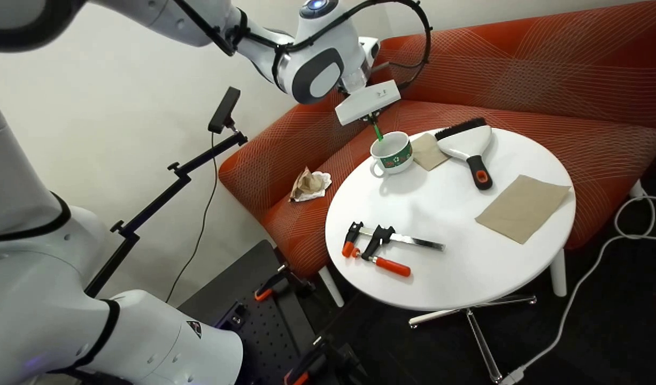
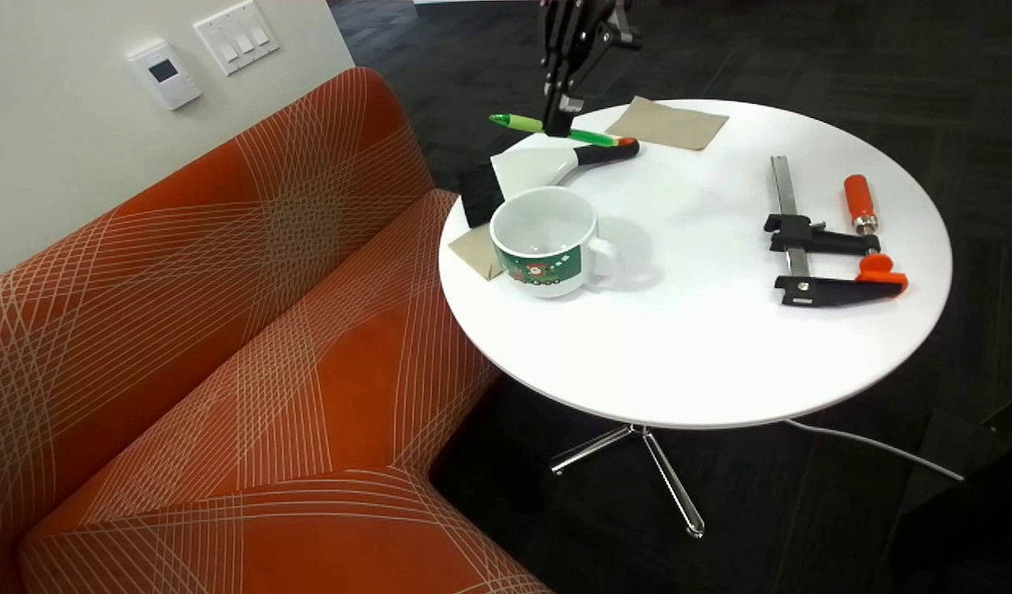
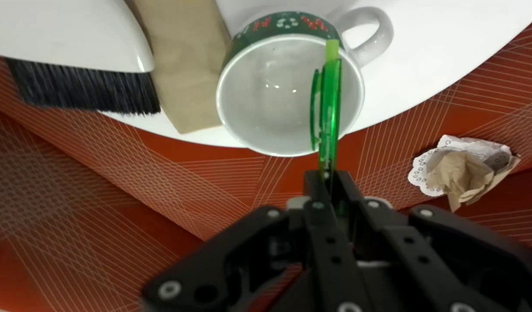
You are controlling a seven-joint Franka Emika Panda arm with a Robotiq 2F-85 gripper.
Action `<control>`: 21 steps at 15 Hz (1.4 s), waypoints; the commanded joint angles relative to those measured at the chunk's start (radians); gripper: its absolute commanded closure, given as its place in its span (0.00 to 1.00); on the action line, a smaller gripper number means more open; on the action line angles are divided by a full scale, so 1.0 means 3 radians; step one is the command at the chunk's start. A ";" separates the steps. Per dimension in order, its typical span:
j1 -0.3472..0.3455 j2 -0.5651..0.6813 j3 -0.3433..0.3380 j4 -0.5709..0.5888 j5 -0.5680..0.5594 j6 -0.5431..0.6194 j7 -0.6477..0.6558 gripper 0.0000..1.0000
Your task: Pick up the pen from the table and place it in the mug
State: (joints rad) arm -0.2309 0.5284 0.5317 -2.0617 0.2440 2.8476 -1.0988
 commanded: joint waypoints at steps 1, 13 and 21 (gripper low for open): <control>-0.0332 0.0339 0.0392 0.0233 0.0160 0.0073 -0.0568 0.97; -0.0663 0.1121 0.0767 0.0629 0.0046 0.0098 -0.1151 0.97; -0.0515 0.1123 0.0621 0.0653 -0.0142 0.0106 -0.1013 0.48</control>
State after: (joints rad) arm -0.4059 0.8726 0.7344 -1.8672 0.2289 2.8505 -1.4108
